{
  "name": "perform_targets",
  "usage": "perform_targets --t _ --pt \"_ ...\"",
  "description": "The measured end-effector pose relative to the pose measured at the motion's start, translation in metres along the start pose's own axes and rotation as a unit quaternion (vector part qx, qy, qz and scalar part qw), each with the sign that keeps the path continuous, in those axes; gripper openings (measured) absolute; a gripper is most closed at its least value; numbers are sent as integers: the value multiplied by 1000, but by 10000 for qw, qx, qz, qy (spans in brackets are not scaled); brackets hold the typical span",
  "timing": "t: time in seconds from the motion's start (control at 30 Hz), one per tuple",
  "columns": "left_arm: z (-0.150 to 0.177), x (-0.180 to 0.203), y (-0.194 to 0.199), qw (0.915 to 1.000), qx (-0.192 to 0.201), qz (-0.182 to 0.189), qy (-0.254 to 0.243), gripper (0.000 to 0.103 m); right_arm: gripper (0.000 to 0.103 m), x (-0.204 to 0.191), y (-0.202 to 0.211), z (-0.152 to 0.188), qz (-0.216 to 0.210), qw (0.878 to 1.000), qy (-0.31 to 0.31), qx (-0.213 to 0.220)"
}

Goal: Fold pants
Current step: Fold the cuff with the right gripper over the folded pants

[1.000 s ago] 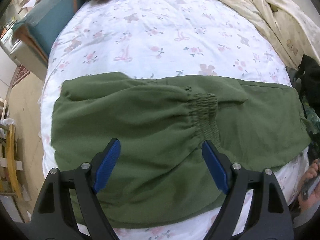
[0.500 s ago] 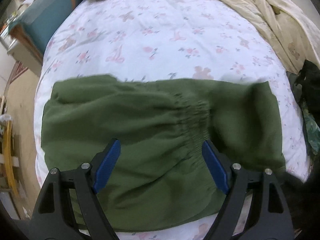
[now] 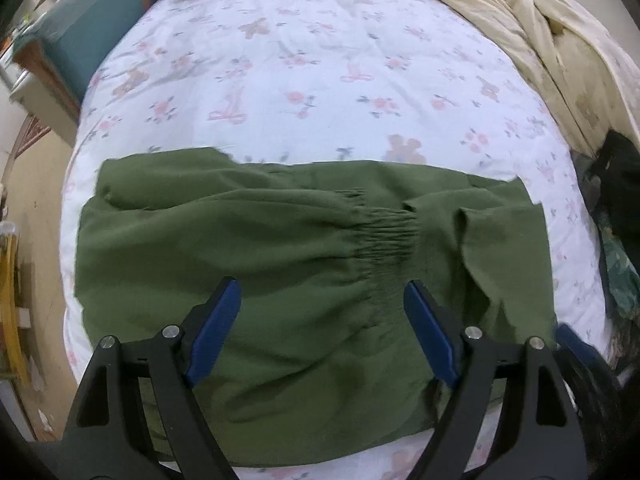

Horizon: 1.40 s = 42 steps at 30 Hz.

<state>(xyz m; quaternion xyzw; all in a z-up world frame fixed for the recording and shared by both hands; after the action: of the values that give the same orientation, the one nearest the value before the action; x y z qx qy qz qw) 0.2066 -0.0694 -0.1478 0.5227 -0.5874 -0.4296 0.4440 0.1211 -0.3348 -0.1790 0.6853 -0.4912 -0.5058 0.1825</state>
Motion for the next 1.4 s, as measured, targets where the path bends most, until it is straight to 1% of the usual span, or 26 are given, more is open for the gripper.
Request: perform_targets --t 0.07,0.1,0.13,0.17,0.23,0.27,0.3,0.37,0.4,0.43,0.47,0.5,0.57,0.6,0.67,0.7,0.77,0.83,0.87,0.93,0.97,1.03,1.17,1.27,1.33,1.4 --pt "0 15 -2 9997 -31 -20 -235 81 35 22 -25 0 -203 9970 -646 -382" --pt "0 21 0 9995 21 -10 -321 81 35 26 -36 7 -508 9926 -937 -586" --pt "0 25 0 9993 46 16 -360 81 35 25 -47 15 -619 9896 -997 -833" --pt "1 29 -1 9992 53 46 -398 81 35 22 -53 22 -511 9891 -906 -1041" --pt "3 38 -6 9987 -26 77 -501 81 35 17 -53 26 -497 9887 -778 -1183" --pt "3 42 -9 9984 -88 74 -556 81 35 19 -44 27 -563 9890 -832 -1088" --pt "3 47 -11 9980 -133 63 -610 81 37 22 -31 19 -646 9894 -989 -841" --pt "1 54 -11 9976 -111 63 -681 81 39 39 5 8 -546 9898 -1288 -252" --pt "-1 57 -11 9974 -86 48 -719 81 44 52 26 5 -344 9889 -1443 88" --pt "-3 59 -11 9973 -57 16 -735 81 49 61 36 5 -214 9873 -1556 245" --pt "-5 60 -12 9974 -50 -3 -722 81 62 81 49 8 65 9816 -1851 461" --pt "-7 61 -12 9977 -56 8 -681 81 67 97 56 11 216 9751 -2129 577" --pt "-9 62 -14 9981 -94 66 -609 81 68 124 58 26 373 9597 -2720 598" --pt "-10 63 -14 9981 -118 58 -597 81 68 135 47 31 131 9530 -2997 413" --pt "-11 64 -13 9983 -114 64 -576 81 68 139 33 35 -366 9436 -3281 233" --pt "-11 65 -11 9983 -101 72 -561 81 68 139 28 36 -427 9433 -3288 170" --pt "-11 65 -6 9986 -93 103 -518 81 67 130 21 37 -552 9482 -3129 0" --pt "-11 64 -1 9985 -82 148 -517 81 63 110 8 42 -780 9524 -2936 -263" --pt "-11 63 0 9984 -74 134 -543 81 59 101 1 43 -723 9553 -2856 -254" --pt "-15 61 2 9984 -54 10 -562 81 23 93 0 41 -543 9628 -2643 -173" --pt "-18 61 1 9986 -93 -56 -517 81 11 91 4 41 -428 9640 -2624 -76" --pt "-28 68 1 9987 -248 -7 -447 81 9 83 14 34 -476 9658 -2543 172" --pt "-57 117 1 9942 -509 3 -952 81 9 44 35 18 -287 9839 -1644 647" --pt "-70 157 -5 9910 -633 143 -1167 81 9 26 42 18 -203 9916 -1068 705" --pt "-69 191 -22 9831 -918 162 -1573 81 8 19 39 17 -231 9933 -915 662" --pt "-63 216 -43 9756 -1139 -21 -1878 81 8 23 40 20 -291 9927 -978 641"
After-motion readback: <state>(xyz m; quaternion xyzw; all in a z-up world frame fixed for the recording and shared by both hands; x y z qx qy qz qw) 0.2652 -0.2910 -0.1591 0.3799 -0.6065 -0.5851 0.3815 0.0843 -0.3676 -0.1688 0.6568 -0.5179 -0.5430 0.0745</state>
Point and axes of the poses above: each gripper's, at about its wrist camera, not at the fingertips, and y roughly against the way its jaws point, x to its right, z to its underside, the point moved 6 cm from there along -y, roughly the way its jaws point, and after that the axes turned 3 degrees about -x, right-handed, at the moved point
